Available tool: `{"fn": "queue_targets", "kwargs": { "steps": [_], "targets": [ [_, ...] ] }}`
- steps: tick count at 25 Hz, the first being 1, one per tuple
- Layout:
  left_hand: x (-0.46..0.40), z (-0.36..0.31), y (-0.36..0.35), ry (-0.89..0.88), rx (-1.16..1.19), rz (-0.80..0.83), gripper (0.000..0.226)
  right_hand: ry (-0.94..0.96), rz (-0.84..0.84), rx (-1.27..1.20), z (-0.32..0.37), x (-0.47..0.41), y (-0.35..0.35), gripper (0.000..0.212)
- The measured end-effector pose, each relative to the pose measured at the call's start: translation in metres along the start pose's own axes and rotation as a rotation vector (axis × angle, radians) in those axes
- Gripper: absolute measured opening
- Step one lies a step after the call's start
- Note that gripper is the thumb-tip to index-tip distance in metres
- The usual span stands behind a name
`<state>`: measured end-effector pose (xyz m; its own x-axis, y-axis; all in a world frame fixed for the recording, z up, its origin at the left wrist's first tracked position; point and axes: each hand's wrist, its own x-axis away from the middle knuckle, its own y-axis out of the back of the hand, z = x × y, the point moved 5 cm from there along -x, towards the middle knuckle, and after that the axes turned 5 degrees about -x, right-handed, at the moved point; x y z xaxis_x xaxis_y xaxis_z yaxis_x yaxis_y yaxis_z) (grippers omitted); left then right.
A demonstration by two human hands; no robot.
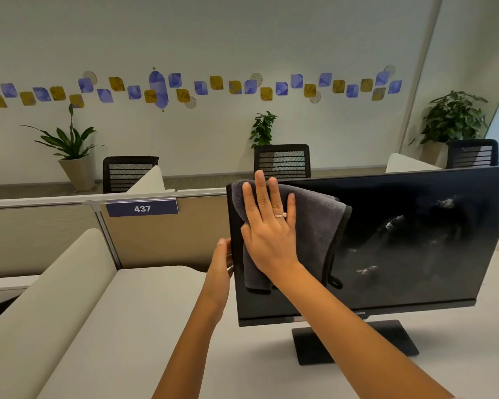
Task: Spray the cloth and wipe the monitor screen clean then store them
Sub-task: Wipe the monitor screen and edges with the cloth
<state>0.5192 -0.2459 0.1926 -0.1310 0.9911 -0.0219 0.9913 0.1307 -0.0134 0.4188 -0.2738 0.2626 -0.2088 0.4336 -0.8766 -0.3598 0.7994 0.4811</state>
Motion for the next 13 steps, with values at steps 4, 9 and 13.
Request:
{"fn": "queue_targets", "kwargs": {
  "steps": [4,9,13],
  "targets": [
    [0.007,0.012,-0.011,0.077,0.018,-0.079,0.052,-0.041,-0.006,0.045,-0.044,0.008,0.013,0.065],
    [0.01,0.017,-0.019,0.12,0.031,-0.176,0.059,-0.18,-0.026,0.082,-0.126,0.028,0.04,0.064],
    [0.009,0.012,-0.019,0.111,0.003,-0.229,0.06,-0.304,-0.04,0.04,-0.189,0.042,0.061,0.062]
  ]
}}
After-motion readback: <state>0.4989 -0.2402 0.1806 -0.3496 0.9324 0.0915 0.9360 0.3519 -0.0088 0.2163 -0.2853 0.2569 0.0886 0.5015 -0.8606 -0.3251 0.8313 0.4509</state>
